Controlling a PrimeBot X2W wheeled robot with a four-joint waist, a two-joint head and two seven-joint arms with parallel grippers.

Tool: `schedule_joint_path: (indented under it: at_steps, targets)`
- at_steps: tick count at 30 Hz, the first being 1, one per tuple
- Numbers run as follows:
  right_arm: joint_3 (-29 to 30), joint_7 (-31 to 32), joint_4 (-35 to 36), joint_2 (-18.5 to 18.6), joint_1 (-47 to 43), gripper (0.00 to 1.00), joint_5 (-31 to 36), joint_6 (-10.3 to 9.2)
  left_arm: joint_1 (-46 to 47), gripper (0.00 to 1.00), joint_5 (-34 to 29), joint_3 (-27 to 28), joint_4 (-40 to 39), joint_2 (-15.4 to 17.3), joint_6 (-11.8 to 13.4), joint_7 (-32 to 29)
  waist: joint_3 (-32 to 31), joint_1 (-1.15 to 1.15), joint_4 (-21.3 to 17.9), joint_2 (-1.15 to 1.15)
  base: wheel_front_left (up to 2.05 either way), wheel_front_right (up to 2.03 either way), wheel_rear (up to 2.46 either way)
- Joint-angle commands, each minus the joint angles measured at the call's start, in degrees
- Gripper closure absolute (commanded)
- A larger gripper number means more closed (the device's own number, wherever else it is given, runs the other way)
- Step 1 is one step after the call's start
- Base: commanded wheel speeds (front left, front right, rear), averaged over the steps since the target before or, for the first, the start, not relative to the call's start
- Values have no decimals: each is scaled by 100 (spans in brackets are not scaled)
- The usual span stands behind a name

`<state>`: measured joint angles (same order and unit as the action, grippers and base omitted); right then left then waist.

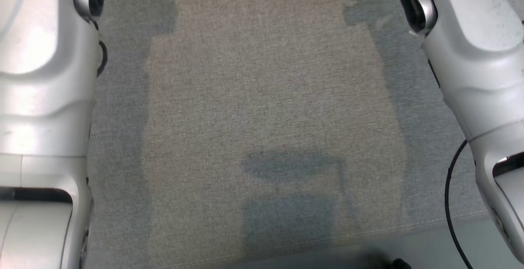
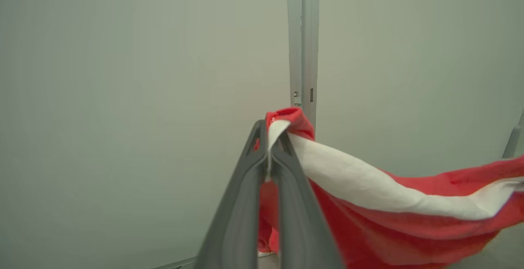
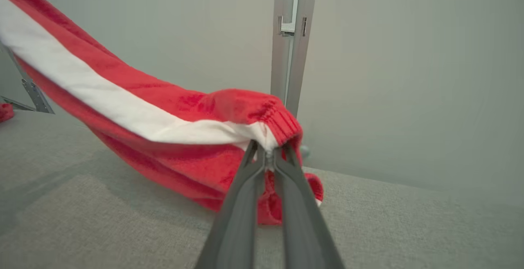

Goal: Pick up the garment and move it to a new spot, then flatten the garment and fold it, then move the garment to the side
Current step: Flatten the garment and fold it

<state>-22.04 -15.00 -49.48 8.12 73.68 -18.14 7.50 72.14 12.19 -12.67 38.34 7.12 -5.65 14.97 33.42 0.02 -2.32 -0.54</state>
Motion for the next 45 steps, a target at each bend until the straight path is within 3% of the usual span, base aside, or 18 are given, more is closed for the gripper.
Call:
schedule_joint_path:
  at_steps: [1, 10, 18, 23, 30, 39, 45]
  targets:
    - [-14, -22, 81, 61, -45, 100, -83, -2, -101, 100, 61, 53, -84, 18, -41, 26, 440, -2, 209, 54, 0, 0, 0]
    - [-778, -20, 834, 375, -810, 100, -701, -3, -1254, 100, 230, 255, -1174, 221, -168, 17, 266, -2, 120, 54, 0, 0, 0]
    - [-1281, -21, 1809, 869, -1996, 100, -1057, -2, -3178, 100, 433, 449, -2455, 395, -185, 17, -276, -2, 110, 54, 0, 0, 0]
    - [-1118, -21, 2425, 1088, -3011, 100, -915, -3, -4597, 100, 618, 746, -2969, 79, -183, 17, -745, -2, 224, 54, 0, 0, 0]
    - [-546, -21, 3216, 1095, -4601, 100, -685, -3, -6342, 100, 722, 896, -3243, -319, -183, 18, -1468, -2, 412, 54, 0, 0, 0]
    - [-10, -21, 3873, 876, -6247, 100, -403, -5, -7475, 100, 731, 890, -3580, -408, -184, 19, -2200, -2, 489, 54, 0, 0, 0]
    - [-66, -22, 4199, 762, -7145, 100, -349, -5, -8061, 100, 744, 1018, -3924, -419, -182, 19, -2482, -2, 367, 54, 0, 0, 0]
